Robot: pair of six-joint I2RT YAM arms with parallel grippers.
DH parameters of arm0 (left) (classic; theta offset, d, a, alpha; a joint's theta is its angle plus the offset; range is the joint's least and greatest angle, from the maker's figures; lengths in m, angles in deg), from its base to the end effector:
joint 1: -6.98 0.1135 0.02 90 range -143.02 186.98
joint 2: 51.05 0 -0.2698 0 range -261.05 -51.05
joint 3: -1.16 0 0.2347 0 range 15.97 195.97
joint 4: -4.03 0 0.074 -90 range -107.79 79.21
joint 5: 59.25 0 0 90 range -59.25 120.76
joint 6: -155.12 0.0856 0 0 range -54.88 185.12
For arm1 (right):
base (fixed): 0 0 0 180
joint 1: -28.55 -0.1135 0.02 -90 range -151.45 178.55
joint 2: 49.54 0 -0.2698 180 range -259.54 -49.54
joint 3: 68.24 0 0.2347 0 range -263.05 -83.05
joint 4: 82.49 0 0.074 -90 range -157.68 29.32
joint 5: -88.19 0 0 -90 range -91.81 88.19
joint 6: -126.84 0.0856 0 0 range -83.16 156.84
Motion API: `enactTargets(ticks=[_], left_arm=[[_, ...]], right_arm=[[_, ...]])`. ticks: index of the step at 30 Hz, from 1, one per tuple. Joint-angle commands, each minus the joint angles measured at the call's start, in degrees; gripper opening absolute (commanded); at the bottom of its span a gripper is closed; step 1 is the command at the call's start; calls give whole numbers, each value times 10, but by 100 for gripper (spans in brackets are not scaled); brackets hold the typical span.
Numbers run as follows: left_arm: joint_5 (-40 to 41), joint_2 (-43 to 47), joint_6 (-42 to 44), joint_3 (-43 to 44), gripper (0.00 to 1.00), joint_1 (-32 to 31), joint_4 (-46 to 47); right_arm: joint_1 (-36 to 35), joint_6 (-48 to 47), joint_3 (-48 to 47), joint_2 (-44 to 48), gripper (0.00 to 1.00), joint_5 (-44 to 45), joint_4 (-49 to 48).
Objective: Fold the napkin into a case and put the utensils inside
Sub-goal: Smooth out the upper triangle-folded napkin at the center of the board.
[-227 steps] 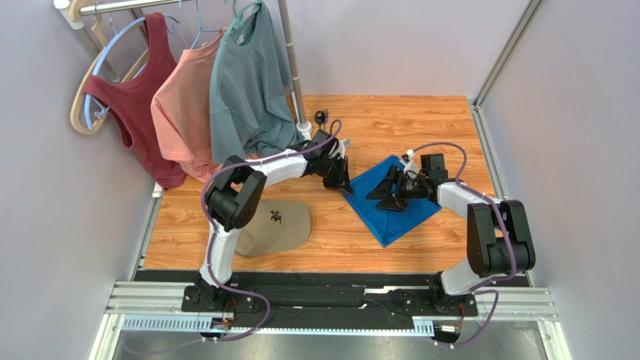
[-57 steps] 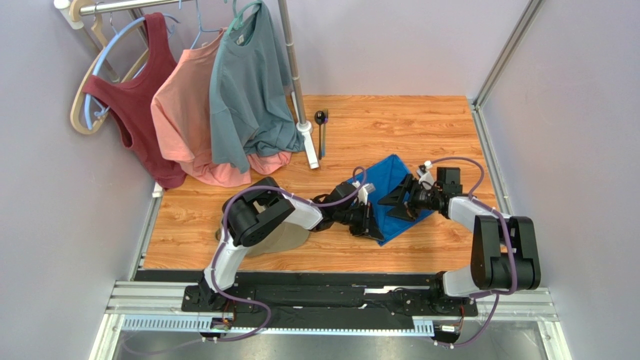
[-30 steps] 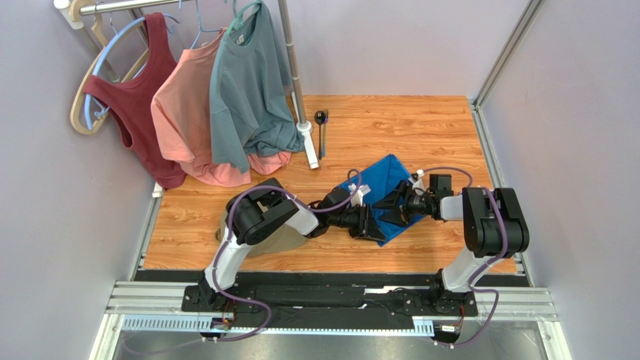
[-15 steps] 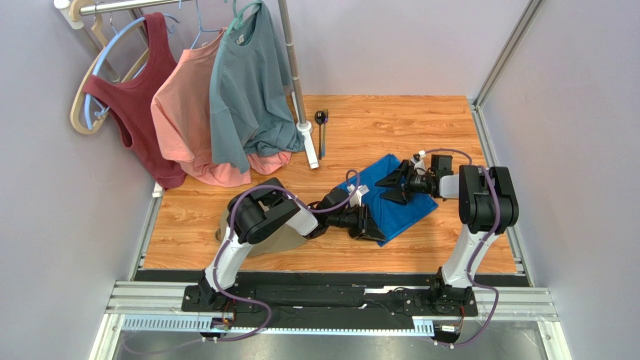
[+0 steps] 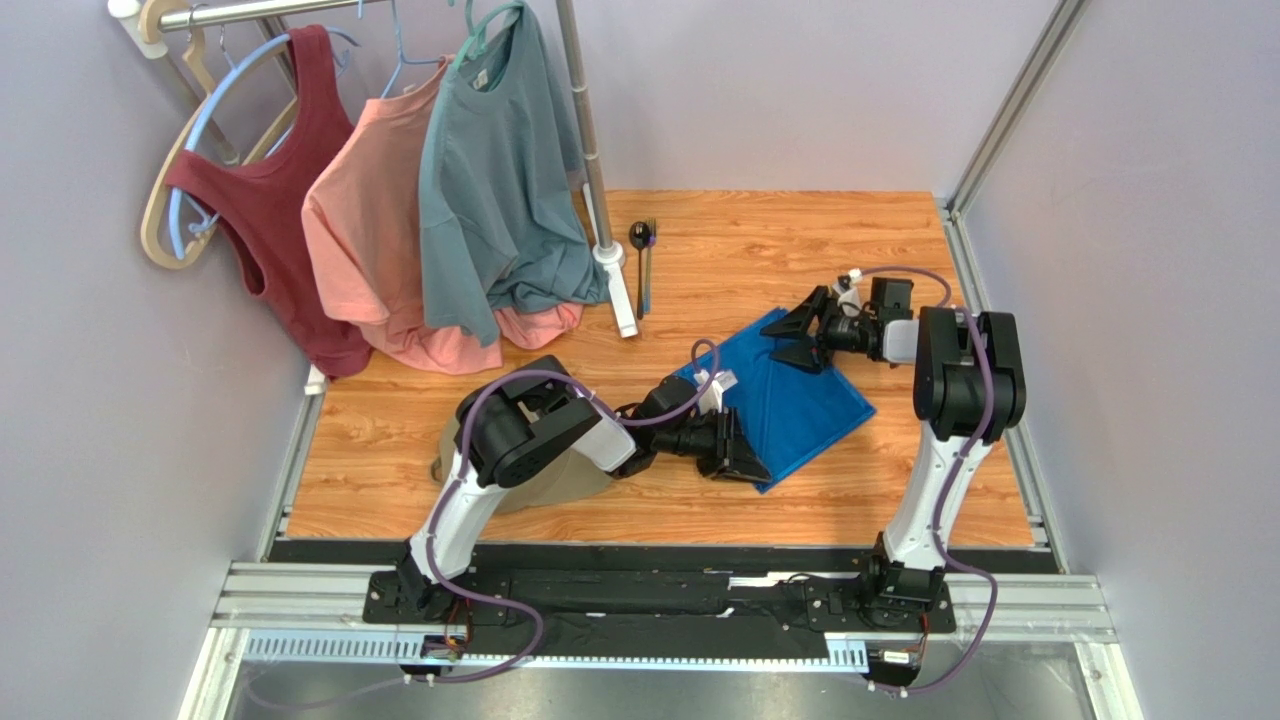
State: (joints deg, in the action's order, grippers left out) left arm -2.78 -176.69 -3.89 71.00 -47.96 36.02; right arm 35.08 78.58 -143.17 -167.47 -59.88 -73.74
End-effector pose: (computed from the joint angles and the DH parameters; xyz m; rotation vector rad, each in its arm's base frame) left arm 0.2153 -0.3891 0.0800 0.1788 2.5103 -1.7703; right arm 0.3976 0.0276 0.0981 0.5584 2.3734 1.5179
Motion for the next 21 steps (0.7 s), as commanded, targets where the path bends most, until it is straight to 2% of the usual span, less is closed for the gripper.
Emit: enactTargets(ticks=[1, 11, 17, 21], left_arm=[[7, -42, 31, -30, 33, -7, -103], [5, -39, 37, -30, 33, -7, -111], [5, -28, 46, -29, 33, -7, -119], [10, 5, 76, -26, 33, -7, -144]], right_arm=[[3, -23, -61, -37, 64, 28, 21], [14, -15, -213, -95, 65, 27, 59], [21, -17, -346, -113, 65, 24, 142], [20, -33, -397, -91, 64, 35, 218]])
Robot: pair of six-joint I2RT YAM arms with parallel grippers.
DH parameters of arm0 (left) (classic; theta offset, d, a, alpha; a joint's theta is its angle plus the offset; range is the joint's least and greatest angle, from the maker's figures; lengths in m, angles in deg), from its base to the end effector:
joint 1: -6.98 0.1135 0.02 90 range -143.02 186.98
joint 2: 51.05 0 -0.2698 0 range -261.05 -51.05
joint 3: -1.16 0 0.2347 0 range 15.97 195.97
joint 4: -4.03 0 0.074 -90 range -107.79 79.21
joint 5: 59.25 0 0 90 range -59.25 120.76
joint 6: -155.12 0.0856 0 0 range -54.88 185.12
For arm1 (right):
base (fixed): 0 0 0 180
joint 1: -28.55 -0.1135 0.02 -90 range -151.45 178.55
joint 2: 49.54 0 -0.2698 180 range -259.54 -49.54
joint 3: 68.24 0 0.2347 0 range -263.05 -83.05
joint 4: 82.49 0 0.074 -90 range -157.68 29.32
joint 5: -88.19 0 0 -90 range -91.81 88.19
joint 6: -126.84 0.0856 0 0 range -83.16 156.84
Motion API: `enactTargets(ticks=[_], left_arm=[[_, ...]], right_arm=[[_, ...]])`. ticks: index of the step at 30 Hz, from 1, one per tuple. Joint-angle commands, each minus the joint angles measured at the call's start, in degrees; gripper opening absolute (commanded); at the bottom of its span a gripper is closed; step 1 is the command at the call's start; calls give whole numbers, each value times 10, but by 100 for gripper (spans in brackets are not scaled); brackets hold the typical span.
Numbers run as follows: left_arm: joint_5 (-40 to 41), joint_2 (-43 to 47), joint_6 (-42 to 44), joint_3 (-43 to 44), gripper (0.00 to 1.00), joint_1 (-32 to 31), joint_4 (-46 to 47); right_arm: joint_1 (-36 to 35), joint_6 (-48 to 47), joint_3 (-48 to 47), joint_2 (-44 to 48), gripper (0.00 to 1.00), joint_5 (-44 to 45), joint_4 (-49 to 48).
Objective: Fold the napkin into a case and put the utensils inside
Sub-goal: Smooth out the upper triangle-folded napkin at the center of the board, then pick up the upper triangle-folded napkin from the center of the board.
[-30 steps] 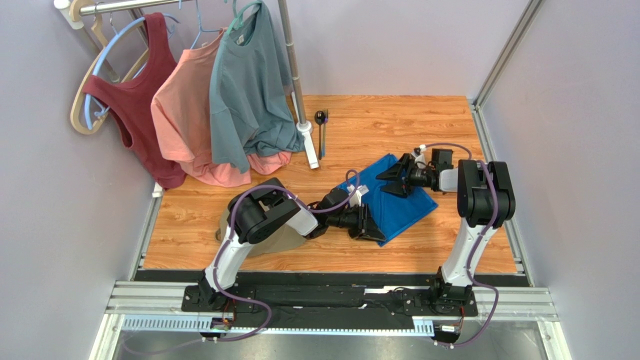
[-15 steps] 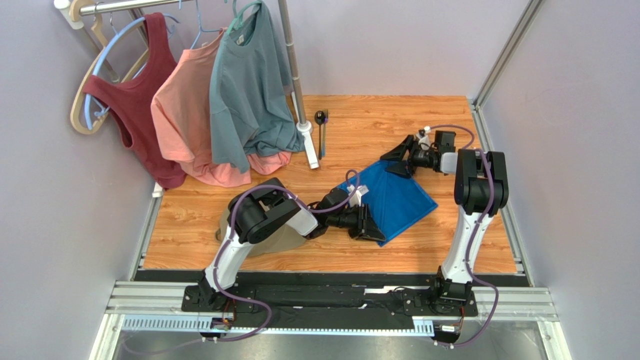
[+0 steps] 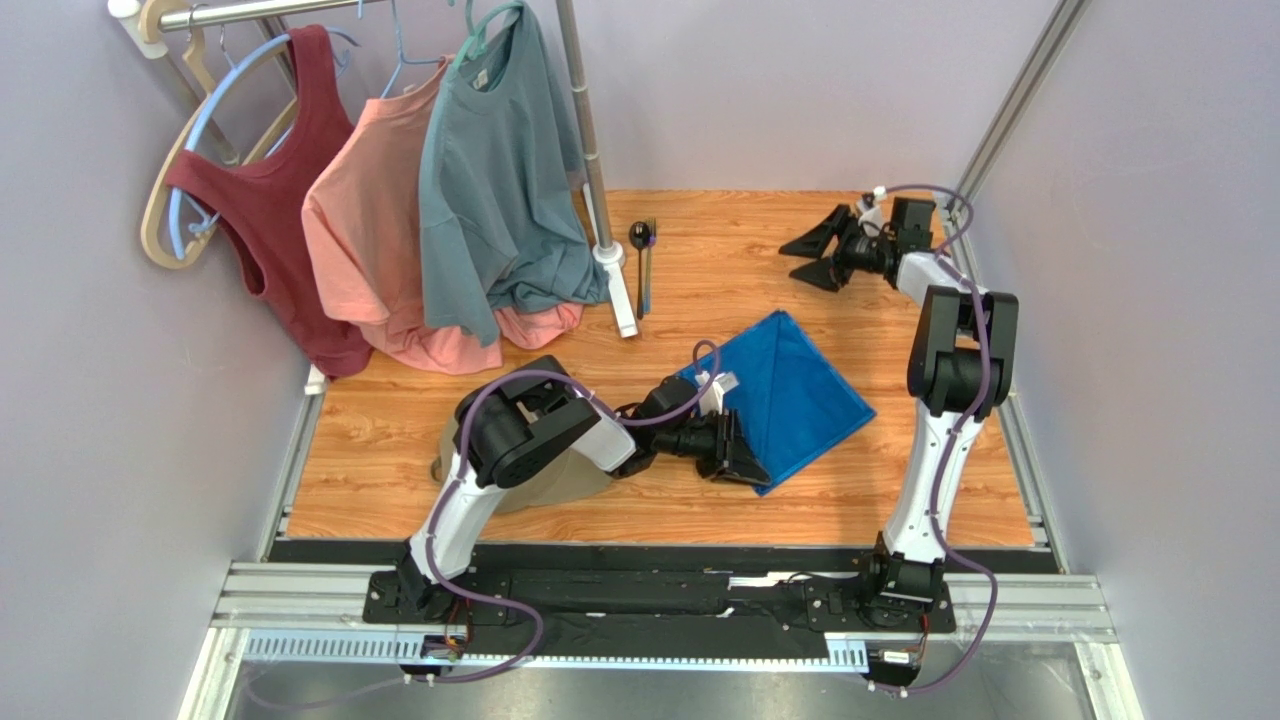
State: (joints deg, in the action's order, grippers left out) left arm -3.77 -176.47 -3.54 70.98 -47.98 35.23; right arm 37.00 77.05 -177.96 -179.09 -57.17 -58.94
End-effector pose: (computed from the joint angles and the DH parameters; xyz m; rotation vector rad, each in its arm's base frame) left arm 0.2132 -0.3886 0.0800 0.1975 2.5247 -1.7749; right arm 0.5066 -0.0041 0.1577 0.4634 2.2586 1.3998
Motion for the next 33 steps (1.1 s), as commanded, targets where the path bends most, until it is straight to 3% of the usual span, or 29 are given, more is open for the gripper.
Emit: enactTargets(ticks=[1, 3, 5, 11, 12, 16, 22, 28, 33], left_arm=[[21, 15, 84, -23, 34, -7, -161], [24, 62, 129, -3, 35, -7, -205], [23, 119, 153, 18, 51, -2, -269], [52, 257, 254, 70, 76, 50, -458], [64, 267, 267, 79, 77, 76, -537], [111, 272, 343, 146, 76, 142, -685], [135, 329, 311, 105, 71, 229, -631], [157, 213, 312, 235, 69, 233, -723], [225, 143, 269, 283, 69, 223, -770]], right_arm=[[0, -21, -42, 39, 64, 18, 87], [-6, -36, -5, 92, 64, 40, 115], [-18, -57, 40, 137, 64, 93, 156], [-47, -100, 249, 329, 64, 212, 190], [-54, -106, 276, 351, 64, 221, 189], [-121, -166, 336, 439, 66, 323, 236], [-260, -248, 327, 449, 68, 447, 258], [-345, -292, 296, 417, 67, 525, 291], [-396, -270, 322, 425, 65, 574, 297]])
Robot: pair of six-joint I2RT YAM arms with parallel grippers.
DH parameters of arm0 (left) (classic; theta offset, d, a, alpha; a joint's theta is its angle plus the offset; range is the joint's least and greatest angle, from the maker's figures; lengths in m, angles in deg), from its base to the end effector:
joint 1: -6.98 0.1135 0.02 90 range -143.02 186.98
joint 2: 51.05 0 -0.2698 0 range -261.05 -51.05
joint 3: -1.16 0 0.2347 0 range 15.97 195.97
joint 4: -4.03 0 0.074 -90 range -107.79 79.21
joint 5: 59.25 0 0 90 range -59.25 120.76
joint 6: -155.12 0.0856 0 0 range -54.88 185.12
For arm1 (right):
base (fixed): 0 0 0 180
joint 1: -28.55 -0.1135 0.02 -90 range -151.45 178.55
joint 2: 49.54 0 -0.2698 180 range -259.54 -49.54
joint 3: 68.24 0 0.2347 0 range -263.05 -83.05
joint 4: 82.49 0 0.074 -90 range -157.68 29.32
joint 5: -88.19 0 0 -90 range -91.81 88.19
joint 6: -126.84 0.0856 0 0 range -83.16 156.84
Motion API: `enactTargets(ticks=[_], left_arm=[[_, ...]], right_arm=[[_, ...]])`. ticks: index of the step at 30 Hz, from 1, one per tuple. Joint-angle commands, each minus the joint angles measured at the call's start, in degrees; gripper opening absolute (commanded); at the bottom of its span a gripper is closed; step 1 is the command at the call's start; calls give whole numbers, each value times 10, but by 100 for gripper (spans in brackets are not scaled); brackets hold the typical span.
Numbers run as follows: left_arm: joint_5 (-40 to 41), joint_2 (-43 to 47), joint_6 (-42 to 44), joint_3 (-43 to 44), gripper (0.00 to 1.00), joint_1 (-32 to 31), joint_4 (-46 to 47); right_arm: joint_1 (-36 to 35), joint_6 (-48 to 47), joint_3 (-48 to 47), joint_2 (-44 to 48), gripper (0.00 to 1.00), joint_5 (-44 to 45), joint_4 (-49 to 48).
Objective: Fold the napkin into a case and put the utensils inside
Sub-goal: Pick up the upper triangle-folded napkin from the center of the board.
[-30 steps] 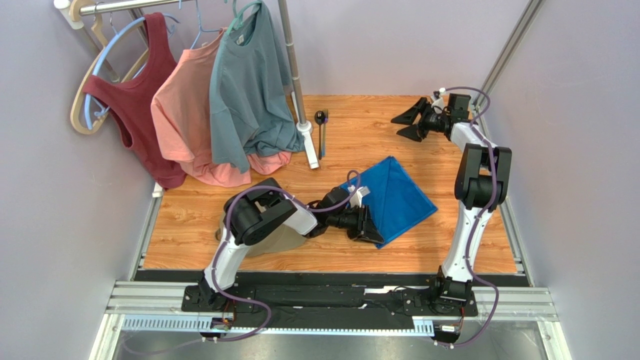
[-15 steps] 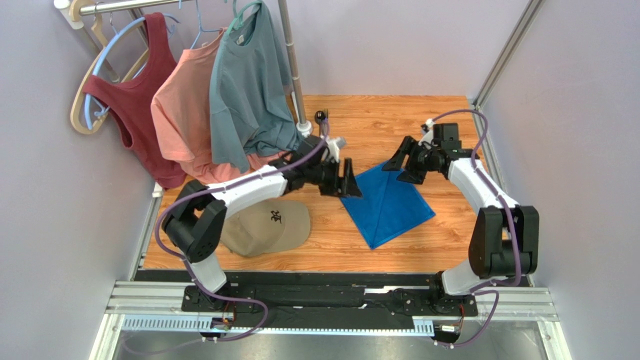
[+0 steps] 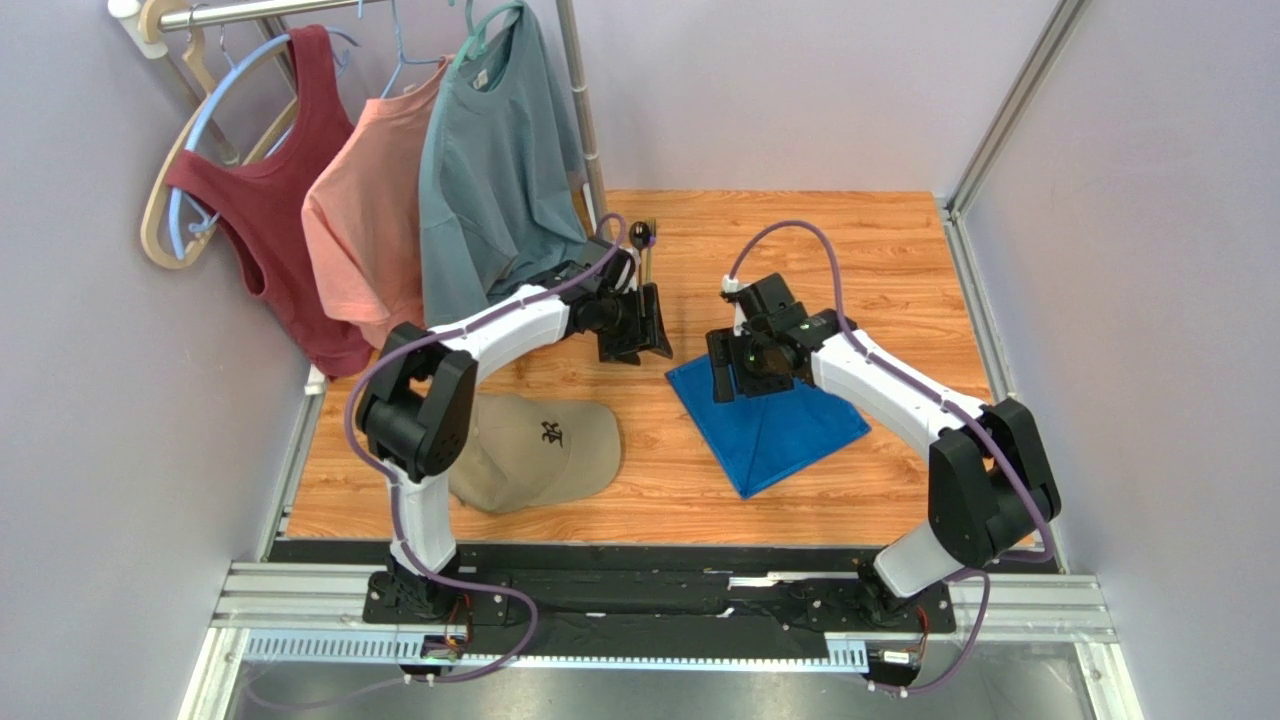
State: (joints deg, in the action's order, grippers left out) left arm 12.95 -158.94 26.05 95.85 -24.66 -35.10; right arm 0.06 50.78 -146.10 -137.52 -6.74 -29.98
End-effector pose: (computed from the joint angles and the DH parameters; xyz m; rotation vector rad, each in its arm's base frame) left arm 0.3493 -0.2460 0.1936 -0.0304 2.6525 -0.8611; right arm 0.2731 0.1566 0.2004 -0.3708 2.6805 0.3470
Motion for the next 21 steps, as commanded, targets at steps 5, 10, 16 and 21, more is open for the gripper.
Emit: enactTargets(ticks=[5, 10, 16, 21], left_arm=[[120, -68, -74, 77, 67, -46, -86], [153, -104, -107, 111, 67, -72, -111], [177, -134, -163, 126, 65, -81, -122], [209, -172, -210, 171, 60, -84, -174]], right_arm=[[-36, 14, 43, 25, 64, 74, 5], [-43, 25, 72, 56, 64, 77, 6], [-46, 25, 97, 83, 64, 74, -2], [-52, 25, 104, 88, 64, 67, -14]])
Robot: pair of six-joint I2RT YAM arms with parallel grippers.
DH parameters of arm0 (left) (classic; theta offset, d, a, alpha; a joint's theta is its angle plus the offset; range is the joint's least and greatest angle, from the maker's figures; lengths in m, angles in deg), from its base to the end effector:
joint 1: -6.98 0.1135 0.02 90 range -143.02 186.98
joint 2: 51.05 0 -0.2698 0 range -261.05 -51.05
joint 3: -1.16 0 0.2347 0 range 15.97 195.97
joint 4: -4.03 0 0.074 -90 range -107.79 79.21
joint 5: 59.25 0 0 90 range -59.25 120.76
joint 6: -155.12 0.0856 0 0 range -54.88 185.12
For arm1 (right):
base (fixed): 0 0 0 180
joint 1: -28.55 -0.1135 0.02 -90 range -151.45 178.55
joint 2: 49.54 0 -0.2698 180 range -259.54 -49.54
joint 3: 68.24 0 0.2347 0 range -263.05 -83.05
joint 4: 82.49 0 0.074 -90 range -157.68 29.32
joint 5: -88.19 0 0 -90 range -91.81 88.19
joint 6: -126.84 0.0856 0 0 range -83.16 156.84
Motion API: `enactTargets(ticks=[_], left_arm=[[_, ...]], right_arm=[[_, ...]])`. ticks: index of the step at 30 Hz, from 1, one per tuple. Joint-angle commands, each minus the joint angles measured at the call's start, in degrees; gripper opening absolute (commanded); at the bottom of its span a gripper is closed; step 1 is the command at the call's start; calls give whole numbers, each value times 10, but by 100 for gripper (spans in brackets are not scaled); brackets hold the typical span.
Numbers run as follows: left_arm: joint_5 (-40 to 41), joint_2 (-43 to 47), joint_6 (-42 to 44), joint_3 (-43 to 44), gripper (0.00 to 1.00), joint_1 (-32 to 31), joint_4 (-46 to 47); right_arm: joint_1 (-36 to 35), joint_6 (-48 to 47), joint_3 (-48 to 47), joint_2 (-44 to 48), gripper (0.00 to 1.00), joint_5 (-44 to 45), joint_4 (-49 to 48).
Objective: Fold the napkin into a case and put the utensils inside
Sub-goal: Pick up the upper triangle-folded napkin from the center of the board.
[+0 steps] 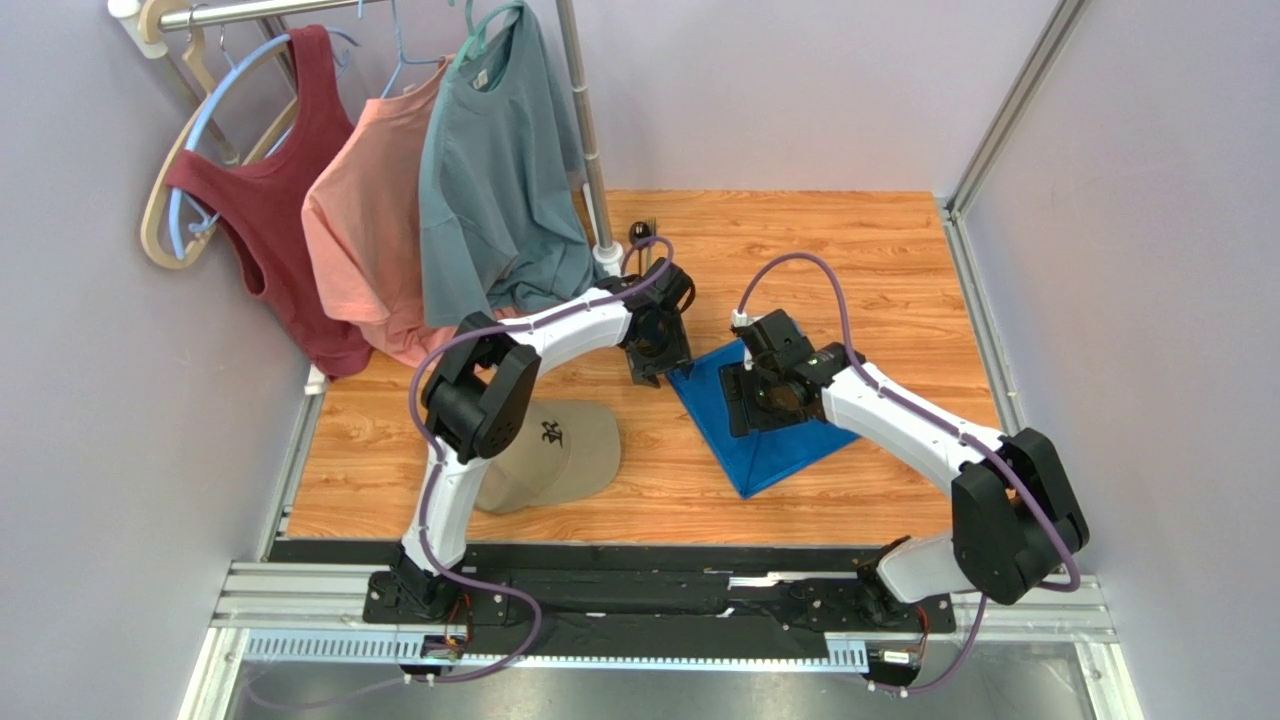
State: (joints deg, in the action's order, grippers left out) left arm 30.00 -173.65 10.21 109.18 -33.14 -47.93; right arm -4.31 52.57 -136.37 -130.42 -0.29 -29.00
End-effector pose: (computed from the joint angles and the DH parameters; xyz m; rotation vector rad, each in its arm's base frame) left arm 0.3480 -0.2947 0.1353 -0.3618 2.8175 -0.4475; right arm 0.2284 0.1448 0.1820 -0.4013 2.7162 0.2044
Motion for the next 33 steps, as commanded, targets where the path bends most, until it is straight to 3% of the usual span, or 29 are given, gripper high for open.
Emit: enactTargets(ticks=[1, 24, 30, 33], left_arm=[[41, -28, -55, 41, 59, 0, -48], [158, -115, -132, 126, 49, -41, -167], [182, -112, -85, 131, 34, -43, -158], [197, -99, -53, 115, 15, -43, -144]], right_arm=[[-8, 8, 10, 21, 63, -1, -27], [-36, 26, 25, 43, 63, -37, -48], [-41, 29, 38, 39, 67, -55, -60], [-55, 33, 41, 19, 68, -52, -69]])
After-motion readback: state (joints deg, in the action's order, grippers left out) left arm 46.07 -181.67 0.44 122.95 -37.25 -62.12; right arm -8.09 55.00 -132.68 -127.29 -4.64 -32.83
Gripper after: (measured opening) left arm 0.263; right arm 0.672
